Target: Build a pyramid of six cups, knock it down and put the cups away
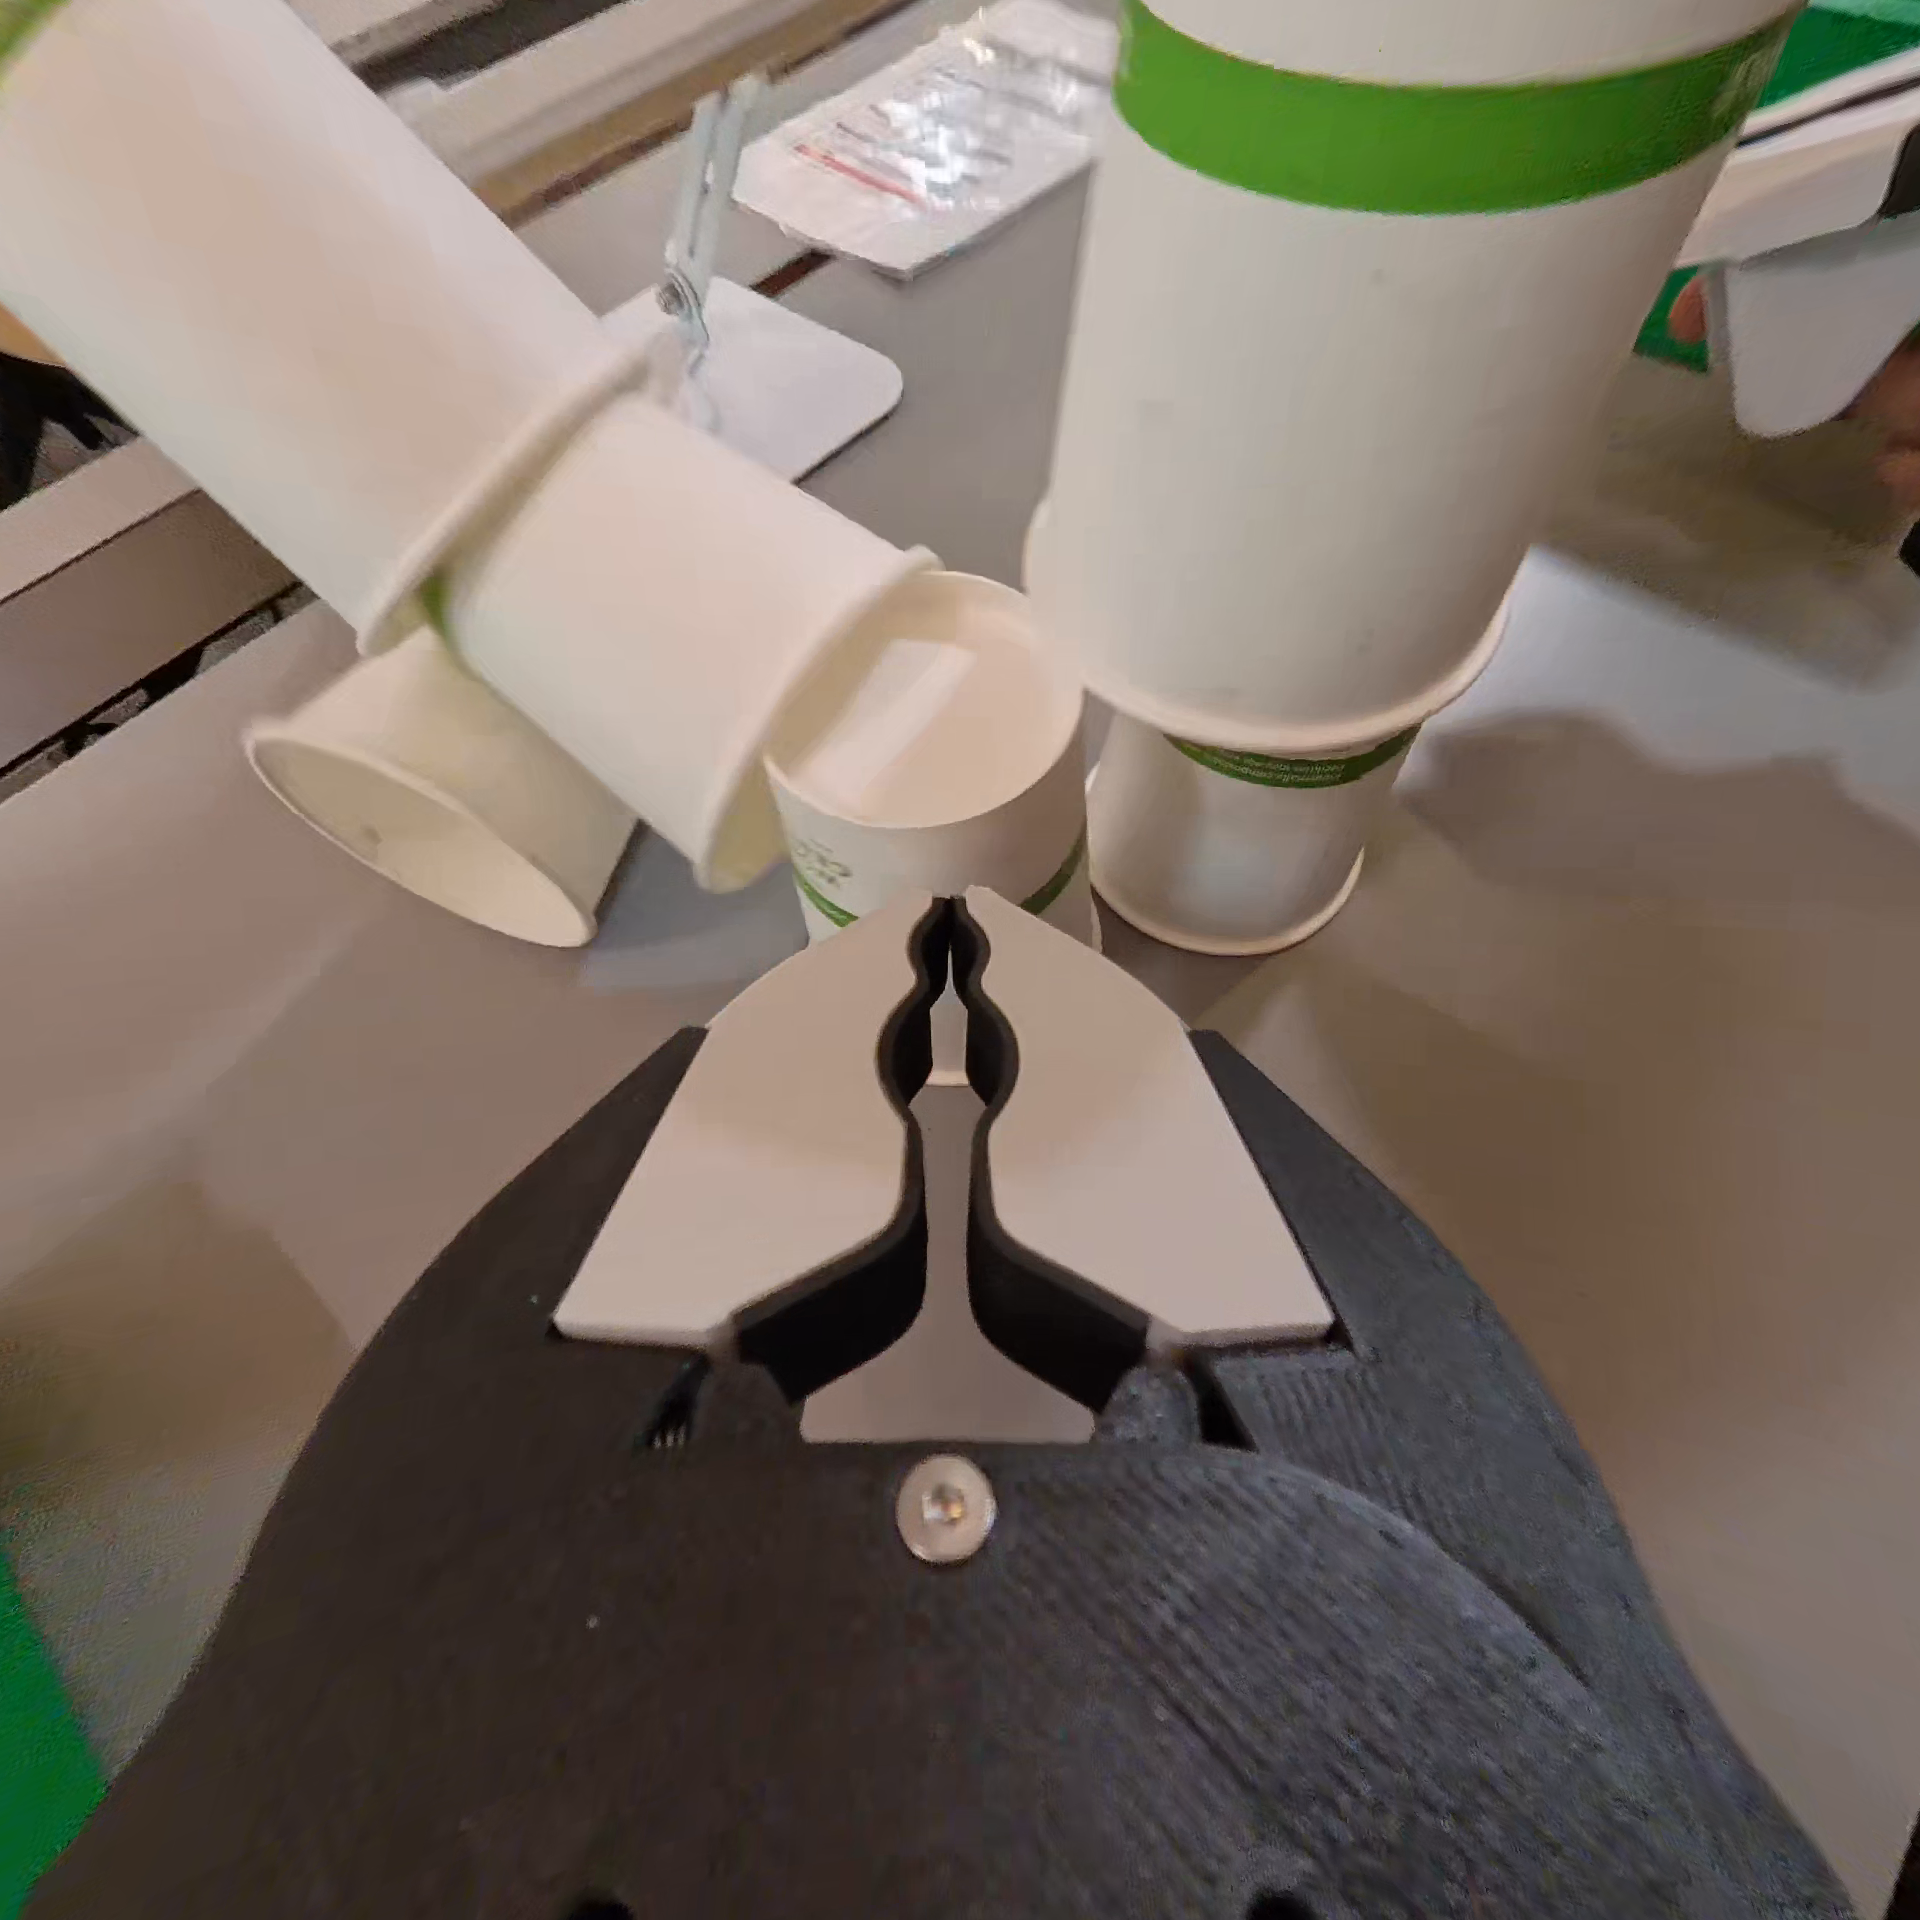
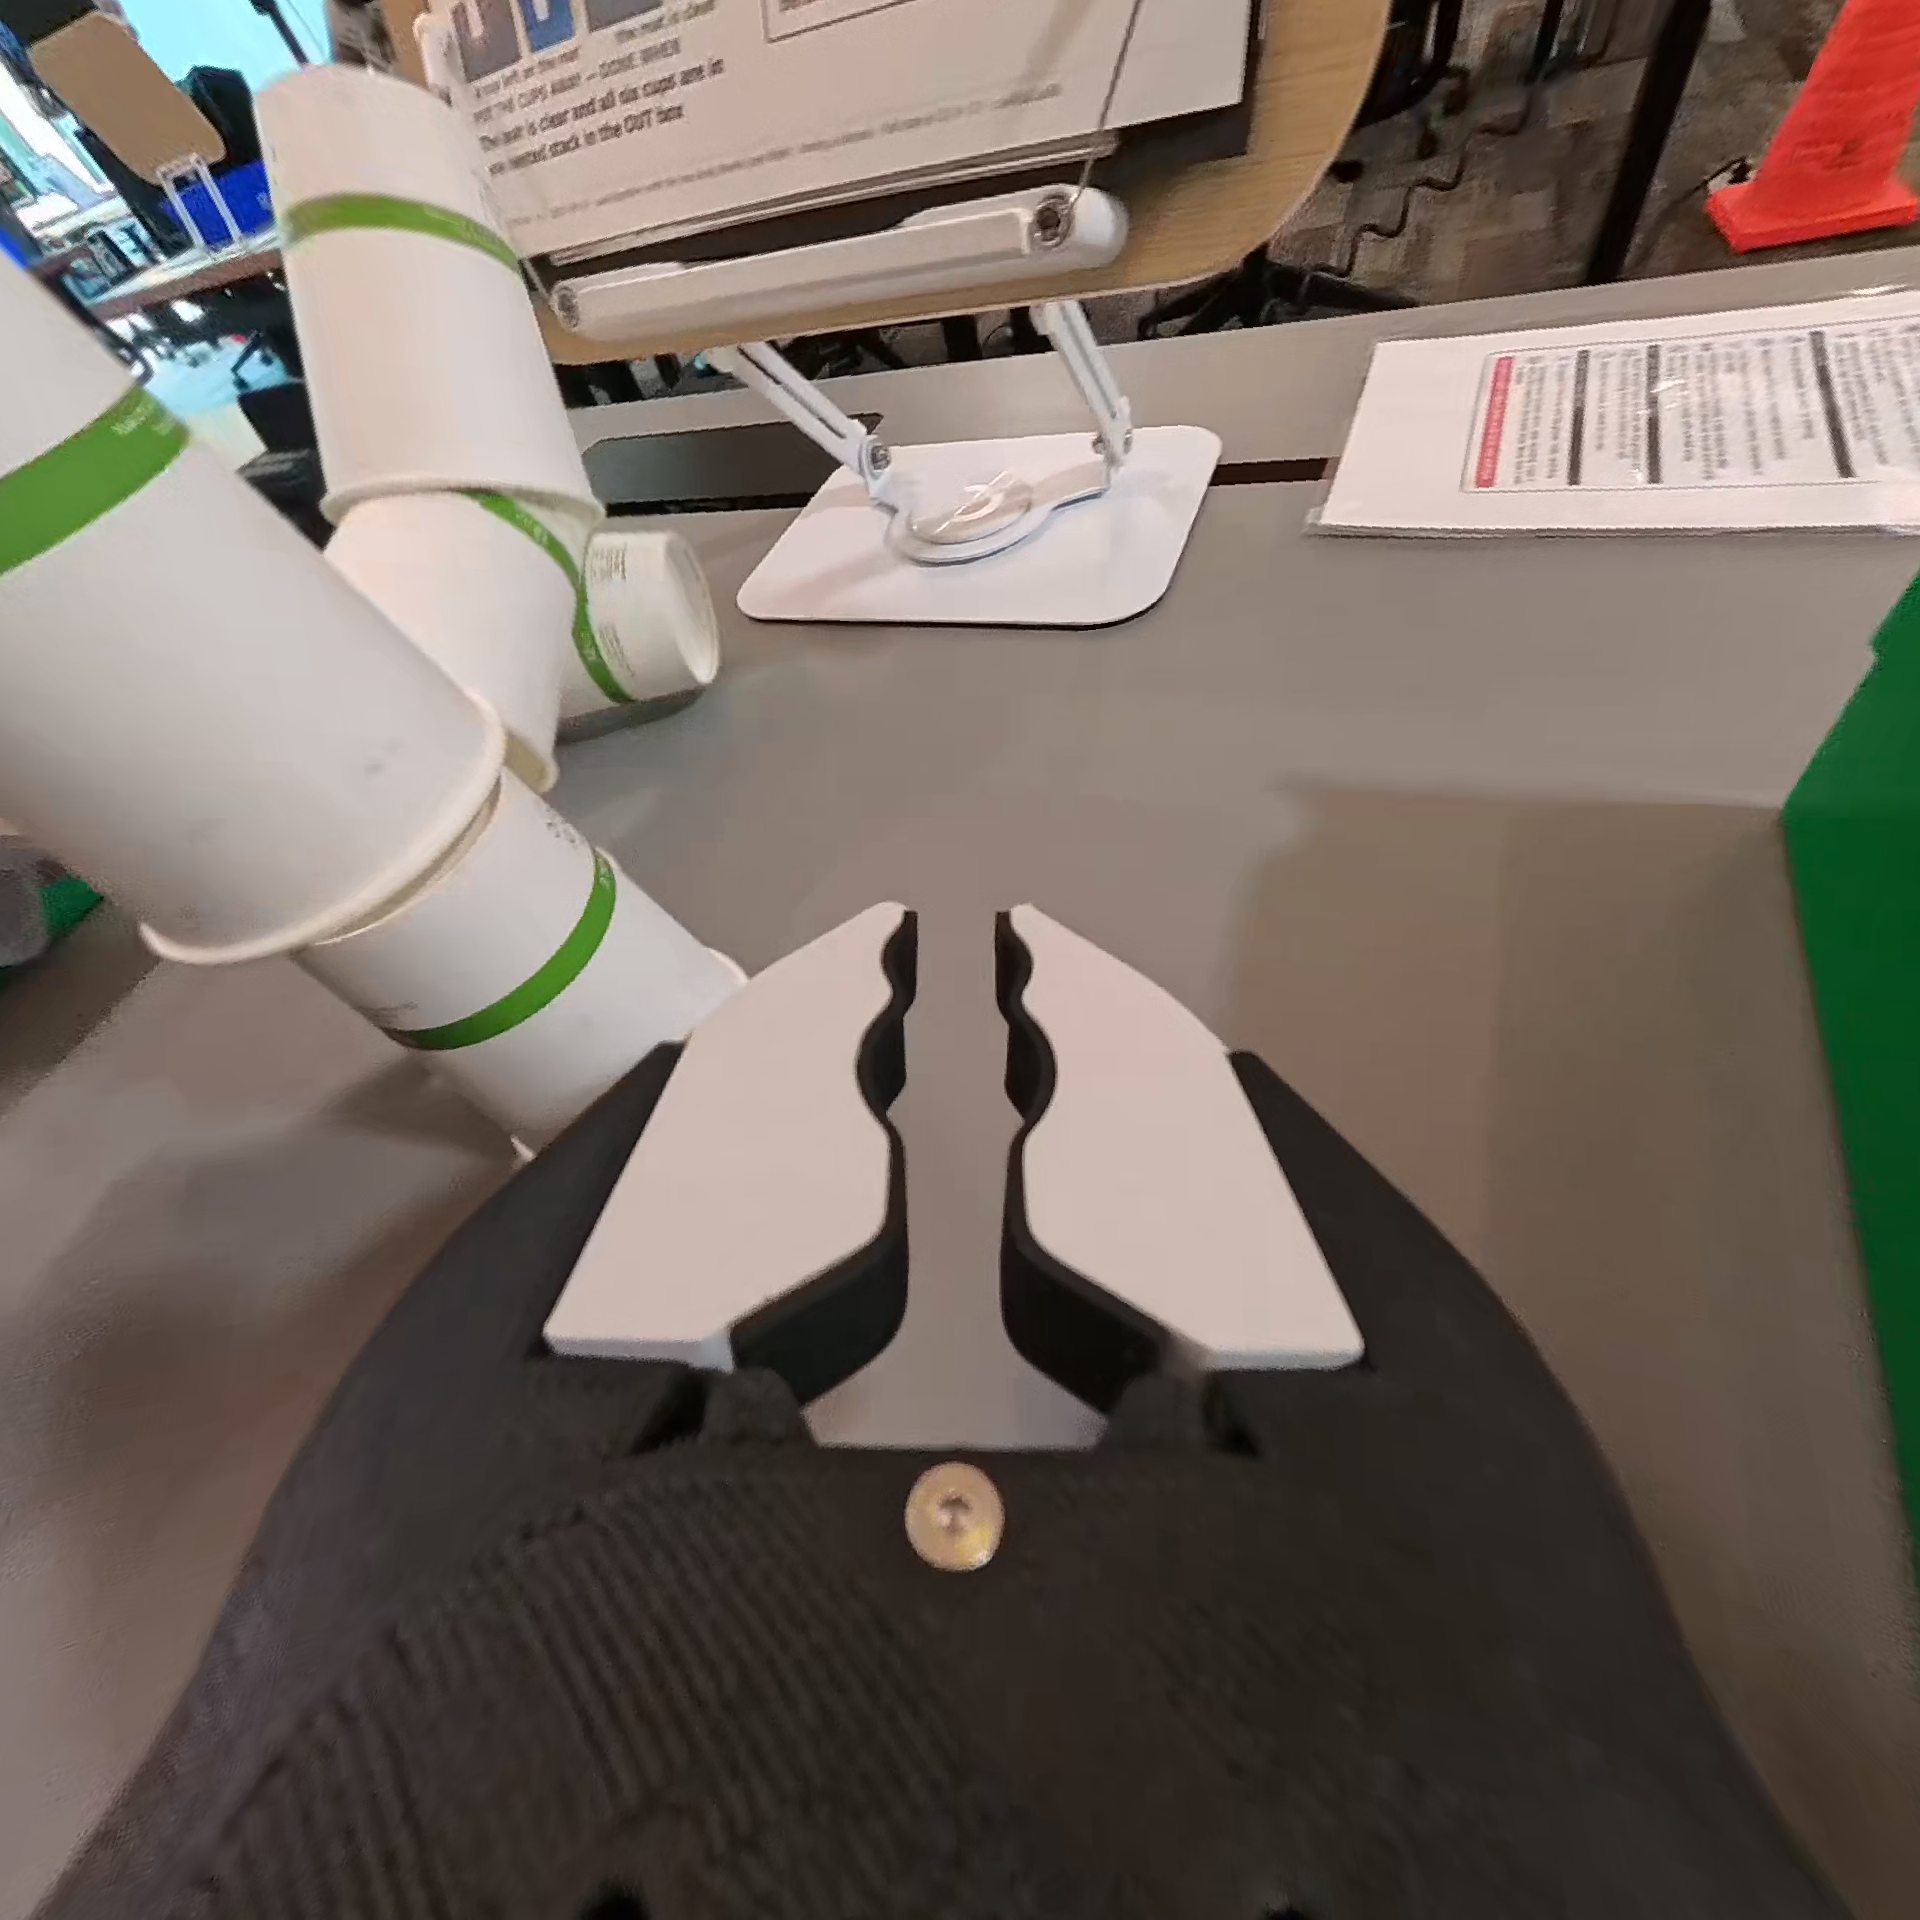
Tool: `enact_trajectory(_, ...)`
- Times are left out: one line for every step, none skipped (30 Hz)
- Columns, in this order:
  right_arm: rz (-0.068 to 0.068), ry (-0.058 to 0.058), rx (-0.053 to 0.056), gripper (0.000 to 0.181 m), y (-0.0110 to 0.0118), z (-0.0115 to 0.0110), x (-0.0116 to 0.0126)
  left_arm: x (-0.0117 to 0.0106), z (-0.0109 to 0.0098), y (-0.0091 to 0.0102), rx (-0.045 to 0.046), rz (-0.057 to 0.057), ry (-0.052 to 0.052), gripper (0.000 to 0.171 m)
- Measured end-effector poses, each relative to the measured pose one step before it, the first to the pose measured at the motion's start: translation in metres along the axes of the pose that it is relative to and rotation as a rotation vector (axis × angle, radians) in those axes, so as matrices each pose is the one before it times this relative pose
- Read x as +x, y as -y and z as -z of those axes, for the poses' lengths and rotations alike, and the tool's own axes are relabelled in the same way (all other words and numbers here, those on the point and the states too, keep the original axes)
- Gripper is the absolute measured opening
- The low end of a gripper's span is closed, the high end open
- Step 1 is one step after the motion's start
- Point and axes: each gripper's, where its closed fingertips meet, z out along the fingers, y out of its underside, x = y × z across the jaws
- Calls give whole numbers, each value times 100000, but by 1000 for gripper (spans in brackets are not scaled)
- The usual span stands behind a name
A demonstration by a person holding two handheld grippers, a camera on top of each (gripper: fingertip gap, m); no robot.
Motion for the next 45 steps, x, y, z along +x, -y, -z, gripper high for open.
enact_trajectory(-401, -518, 354, 14, 100, 89, 303, -326, 741, 196, 3552, 1602, 612, 1)
enact_trajectory(-232, -431, 345, 14, 106, 61, 239, -482, 877, 273, 4520, 1973, 1260, 1)
enact_trajectory(-180, -307, 250, 14, 59, 34, 167, -733, 947, 249, 4492, 2663, 2458, 1)
enact_trajectory(-208, 13, 17, 15, -17, -6, 76, -1050, 936, 202, 4284, 3430, 4355, 1)
enact_trajectory(-181, 225, -237, 15, -82, -48, 4, -1062, 832, 184, 3962, 2971, 4231, 0)
enact_trajectory(-32, 222, -356, 15, -120, -77, -43, -761, 654, 144, 3238, 1665, 2272, 0)
enact_trajectory(192, 202, -433, 15, -139, -98, -100, -642, 439, 53, 1946, 1154, 2042, 0)
enact_trajectory(384, 184, -507, 15, -138, -125, -136, -585, 186, -50, 492, 1227, 2335, 0)
enact_trajectory(590, 215, -476, 15, -130, -117, -186, -299, -4, -60, 177, 798, 1336, 0)
enact_trajectory(891, 126, -428, 15, -118, -107, -205, 55, -125, -120, -186, 254, 15, 0)
enact_trajectory(1177, -13, -373, 15, -94, -81, -194, 196, -238, -244, -1020, -419, -141, 0)
enact_trajectory(1337, -58, -340, 15, -103, -75, -192, 262, -299, -372, -1716, -1339, 14, 0)
enact_trajectory(1365, -97, -345, 15, -86, -75, -175, 329, -330, -396, -1943, -1841, -244, 0)
enact_trajectory(1269, -168, -312, 15, -100, -63, -147, 346, -308, -354, -1620, -1787, -262, 1)
enact_trajectory(1055, -55, -230, 15, -60, -64, -146, 317, -282, -270, -1242, -1354, -201, 1)
enact_trajectory(816, 176, -181, 15, -61, -58, -165, 310, -228, -180, -853, -879, -289, 1)
enact_trajectory(579, 233, -158, 15, -41, -60, -156, 280, -185, -102, -480, -752, -269, 1)
enact_trajectory(424, 262, -126, 15, -23, -58, -150, 226, -135, -57, -378, -659, -59, 1)
enact_trajectory(329, 306, -101, 15, -33, -47, -147, 146, -87, -64, -462, -638, 112, 1)
enact_trajectory(352, 739, 167, 15, 17, -30, -219, 75, -35, -45, -269, -590, 352, 1)
enact_trajectory(556, 1280, 594, 16, 101, 0, -349, 45, 16, 24, 192, -585, 401, 1)
enact_trajectory(901, 1277, 754, 16, 138, 1, -400, -7, 31, -4, 30, -225, 377, 1)
enact_trajectory(1272, 1198, 818, 16, 151, -13, -441, -32, 38, -59, -210, 171, 243, 1)
enact_trajectory(1604, 1353, 890, 16, 168, -30, -514, -58, 49, -76, -97, 356, 342, 1)
enact_trajectory(1824, 665, 489, 17, 110, -63, -424, -70, 61, -61, 101, 343, 374, 1)
enact_trajectory(1834, -192, -138, 17, 22, -118, -290, -41, 66, -81, 22, 263, 219, 1)
enact_trajectory(1707, -155, -423, 17, -43, -159, -258, -21, 78, -105, -179, 191, 191, 1)
enact_trajectory(1481, 332, -297, 17, -13, -154, -321, -37, 80, -118, -209, 104, 380, 1)
enact_trajectory(1199, 920, 282, 17, 96, -125, -385, -14, 100, -115, -232, -37, 370, 1)
enact_trajectory(783, 1585, 995, 18, 253, -81, -489, 18, 108, -134, -301, -120, 292, 1)
enact_trajectory(312, 2061, 1567, 18, 384, -36, -560, 18, 102, -145, -335, -240, 295, 1)
enact_trajectory(102, 2459, 2386, 19, 547, 23, -629, 7, 125, -137, -273, -329, 449, 1)
enact_trajectory(280, 2859, 3360, 20, 708, 81, -716, 17, 126, -154, -337, -351, 365, 1)
enact_trajectory(832, 2756, 3849, 21, 835, 129, -716, 18, 121, -157, -379, -329, 328, 1)
enact_trajectory(1466, 1554, 4111, 21, 905, 134, -549, -10, 139, -157, -387, -229, 392, 1)
enact_trajectory(1948, -114, 3874, 21, 913, 114, -285, -14, 140, -172, -408, -103, 436, 1)
enact_trajectory(2161, -2345, 2929, 21, 780, 5, 99, -29, 148, -161, -342, -44, 442, 1)
enact_trajectory(1833, -4623, 1696, 18, 580, -116, 516, -47, 145, -152, -249, 25, 544, 1)
enact_trajectory(1194, -5425, 461, 15, 341, -243, 711, -61, 165, -145, -176, 154, 552, 1)
enact_trajectory(438, -4407, -404, 14, 148, -354, 617, -64, 156, -148, -221, 249, 475, 1)
enact_trajectory(-585, -2849, -985, 13, -1, -432, 419, -53, 161, -151, -242, 242, 486, 1)
enact_trajectory(-1552, -1451, -1417, 10, -120, -433, 218, -66, 165, -127, -195, 192, 532, 1)
enact_trajectory(-1976, -199, -1465, 8, -135, -433, 16, -49, 182, -123, -201, 118, 491, 1)
enact_trajectory(-1570, 714, -1325, 5, -112, -396, -157, -42, 173, -111, -130, 93, 479, 1)
enact_trajectory(-508, 1179, -1117, 5, -69, -358, -278, -19, 184, -97, -62, 95, 427, 1)
